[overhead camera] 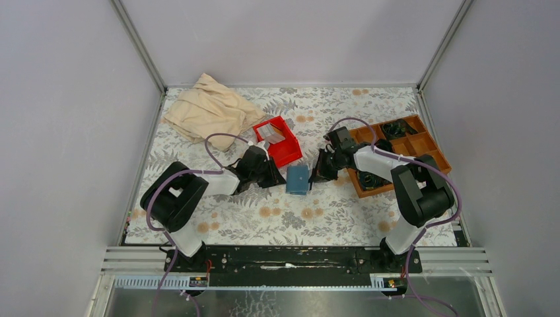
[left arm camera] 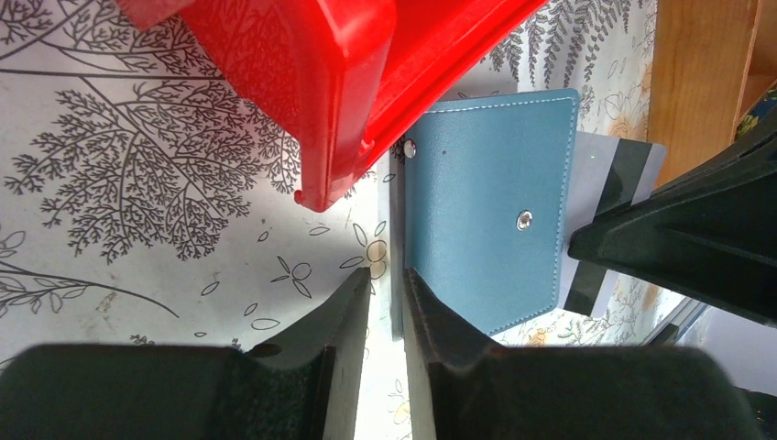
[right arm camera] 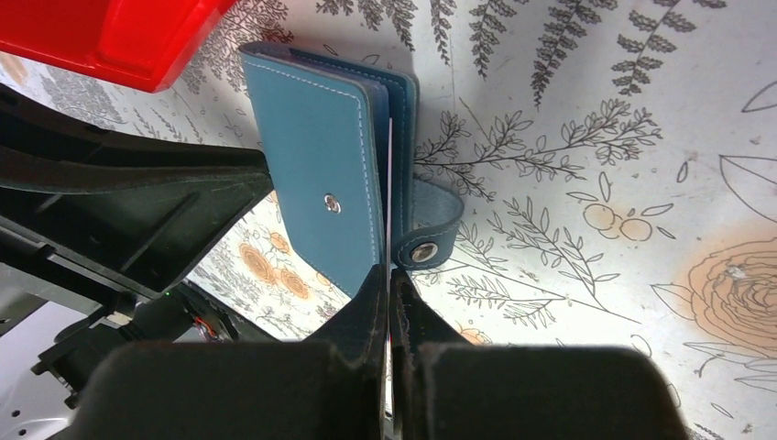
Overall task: Put the credit cards into the card holder
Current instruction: Open the card holder at the center of the board.
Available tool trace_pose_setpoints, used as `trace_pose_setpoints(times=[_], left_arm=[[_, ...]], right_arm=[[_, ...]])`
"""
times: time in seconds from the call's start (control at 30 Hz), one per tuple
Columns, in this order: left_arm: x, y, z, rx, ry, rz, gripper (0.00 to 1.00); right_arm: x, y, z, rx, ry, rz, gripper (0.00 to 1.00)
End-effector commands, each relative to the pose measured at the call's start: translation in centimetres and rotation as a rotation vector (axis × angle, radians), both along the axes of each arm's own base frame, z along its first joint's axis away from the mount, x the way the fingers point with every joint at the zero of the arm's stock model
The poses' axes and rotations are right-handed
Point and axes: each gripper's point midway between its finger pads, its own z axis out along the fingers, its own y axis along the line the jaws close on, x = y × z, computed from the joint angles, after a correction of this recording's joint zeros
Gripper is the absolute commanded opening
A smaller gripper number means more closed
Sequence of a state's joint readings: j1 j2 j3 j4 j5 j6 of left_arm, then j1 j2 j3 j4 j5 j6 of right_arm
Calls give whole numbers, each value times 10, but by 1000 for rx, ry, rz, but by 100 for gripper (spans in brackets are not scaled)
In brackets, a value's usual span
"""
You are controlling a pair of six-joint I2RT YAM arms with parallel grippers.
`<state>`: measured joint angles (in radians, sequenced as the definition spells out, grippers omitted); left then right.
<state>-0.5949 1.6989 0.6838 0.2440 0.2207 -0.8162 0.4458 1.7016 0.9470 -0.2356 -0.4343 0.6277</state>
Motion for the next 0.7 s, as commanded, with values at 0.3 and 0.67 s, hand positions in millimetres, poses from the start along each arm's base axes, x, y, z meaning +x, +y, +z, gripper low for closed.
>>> trace_pose_setpoints(times=[0.3,0.67], left_arm=[[-76,59,-82,292,294,-36,28],[-75,59,-82,290,298,-32,28]], right_arm=[[11,3,16,-27,-57,35,0],[12,3,18,-28,-61,47,0]])
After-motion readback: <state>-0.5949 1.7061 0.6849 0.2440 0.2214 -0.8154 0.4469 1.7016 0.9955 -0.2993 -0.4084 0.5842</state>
